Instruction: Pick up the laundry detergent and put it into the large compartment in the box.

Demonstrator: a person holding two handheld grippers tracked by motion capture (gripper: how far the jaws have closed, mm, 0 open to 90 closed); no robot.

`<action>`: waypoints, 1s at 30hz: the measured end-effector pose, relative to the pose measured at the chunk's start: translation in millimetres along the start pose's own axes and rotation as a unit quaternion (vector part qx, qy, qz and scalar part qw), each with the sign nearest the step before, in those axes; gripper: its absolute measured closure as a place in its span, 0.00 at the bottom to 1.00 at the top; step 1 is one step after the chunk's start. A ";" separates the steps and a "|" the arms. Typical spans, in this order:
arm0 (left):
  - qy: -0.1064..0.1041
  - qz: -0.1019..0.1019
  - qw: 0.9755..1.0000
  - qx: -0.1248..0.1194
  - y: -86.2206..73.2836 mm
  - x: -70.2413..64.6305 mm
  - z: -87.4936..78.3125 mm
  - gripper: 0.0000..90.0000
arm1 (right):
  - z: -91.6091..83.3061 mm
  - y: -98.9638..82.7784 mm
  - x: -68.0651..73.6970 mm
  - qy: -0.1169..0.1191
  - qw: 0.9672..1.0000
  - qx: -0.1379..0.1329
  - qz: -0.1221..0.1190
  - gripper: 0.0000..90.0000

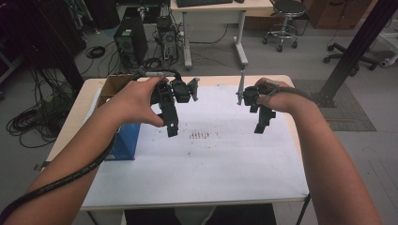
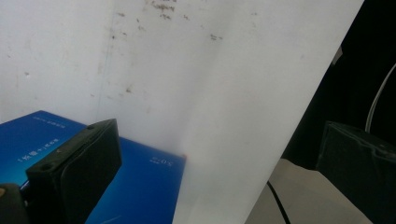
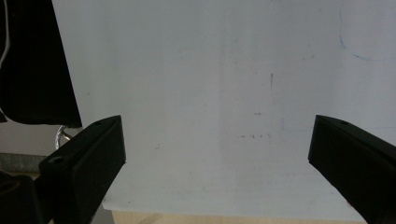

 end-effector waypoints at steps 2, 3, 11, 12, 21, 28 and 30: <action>-0.001 -0.002 1.000 -0.002 0.3 0.5 0.2 0.00 | 0.0 0.7 -0.2 0.000 1.000 0.000 0.000 0.04; -0.001 -0.003 1.000 -0.002 0.5 0.8 0.7 0.00 | 0.0 1.0 -0.8 -0.001 1.000 0.000 -0.001 0.04; -0.001 -0.005 1.000 -0.002 1.5 1.6 -0.4 0.00 | 1.5 0.7 -4.4 -0.002 1.000 0.001 0.000 0.04; -0.001 -0.007 1.000 -0.002 1.3 1.7 -0.3 0.00 | 1.6 0.4 -4.8 -0.002 1.000 0.001 0.000 0.04; -0.002 -0.012 1.000 0.001 -1.9 2.3 0.6 0.00 | -0.8 -0.5 -1.5 -0.004 1.000 -0.001 0.001 0.04; -0.002 -0.016 1.000 -0.003 -1.0 2.2 1.0 0.00 | -0.4 0.6 -1.1 -0.003 1.000 0.002 -0.001 0.04; -0.003 -0.015 1.000 -0.002 -0.7 1.8 1.9 0.00 | -0.1 1.0 -1.4 -0.003 1.000 0.001 -0.001 0.04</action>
Point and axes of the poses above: each handheld gripper's, and its own axes: z roughly forward along the jaws, y roughly out of its top, x roughly to its left, the point moved 6 cm from there along z, roughly forward along the jaws
